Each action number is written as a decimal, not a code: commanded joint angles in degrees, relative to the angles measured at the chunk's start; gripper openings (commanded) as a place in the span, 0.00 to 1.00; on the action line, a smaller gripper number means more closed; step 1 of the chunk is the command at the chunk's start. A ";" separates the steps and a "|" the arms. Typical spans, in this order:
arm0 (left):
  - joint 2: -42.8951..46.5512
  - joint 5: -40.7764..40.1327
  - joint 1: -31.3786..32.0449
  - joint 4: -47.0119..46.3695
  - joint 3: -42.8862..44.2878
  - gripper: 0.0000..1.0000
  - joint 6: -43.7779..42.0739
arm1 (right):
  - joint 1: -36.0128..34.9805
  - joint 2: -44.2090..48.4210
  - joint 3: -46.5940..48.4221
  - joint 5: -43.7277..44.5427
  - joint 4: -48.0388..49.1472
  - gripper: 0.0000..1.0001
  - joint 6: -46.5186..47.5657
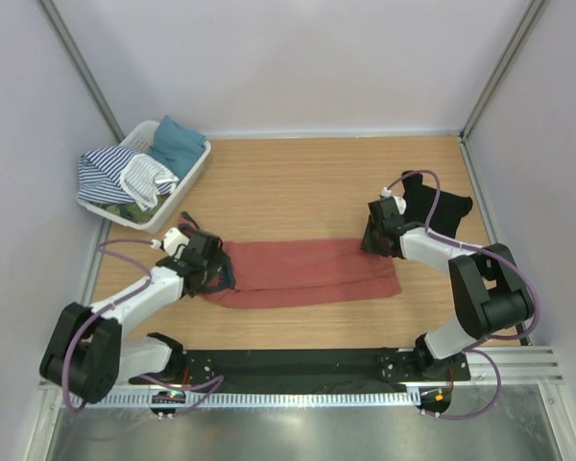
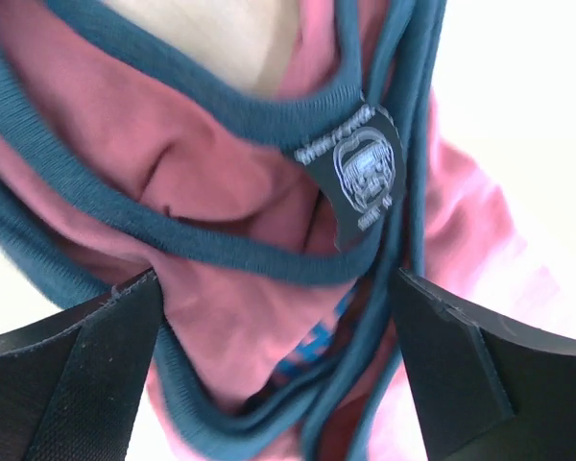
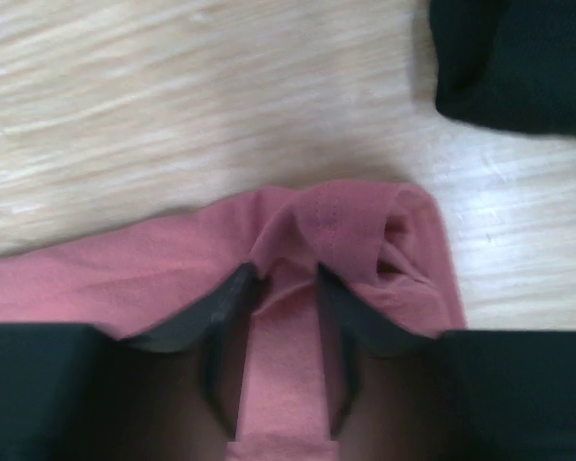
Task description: Fold and stack the tank tops
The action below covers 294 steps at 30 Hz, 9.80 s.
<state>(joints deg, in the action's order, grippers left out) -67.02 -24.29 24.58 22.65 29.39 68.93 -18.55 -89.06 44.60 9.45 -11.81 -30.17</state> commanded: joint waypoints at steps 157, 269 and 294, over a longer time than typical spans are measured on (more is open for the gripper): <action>-6.97 9.60 19.73 0.47 25.70 0.00 -21.54 | -19.18 14.71 15.86 4.88 -19.92 0.01 -4.64; -39.68 35.72 1.70 -20.98 31.96 0.20 -27.97 | -0.35 -12.98 15.34 -30.55 4.26 0.34 4.51; -6.91 22.71 19.89 -21.51 -3.54 0.00 -15.67 | -13.00 24.09 -12.86 -17.45 -9.71 0.07 -4.54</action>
<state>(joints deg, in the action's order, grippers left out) -78.32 3.07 42.72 -0.67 29.02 50.37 -30.41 -69.41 33.85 -13.15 -17.93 -31.57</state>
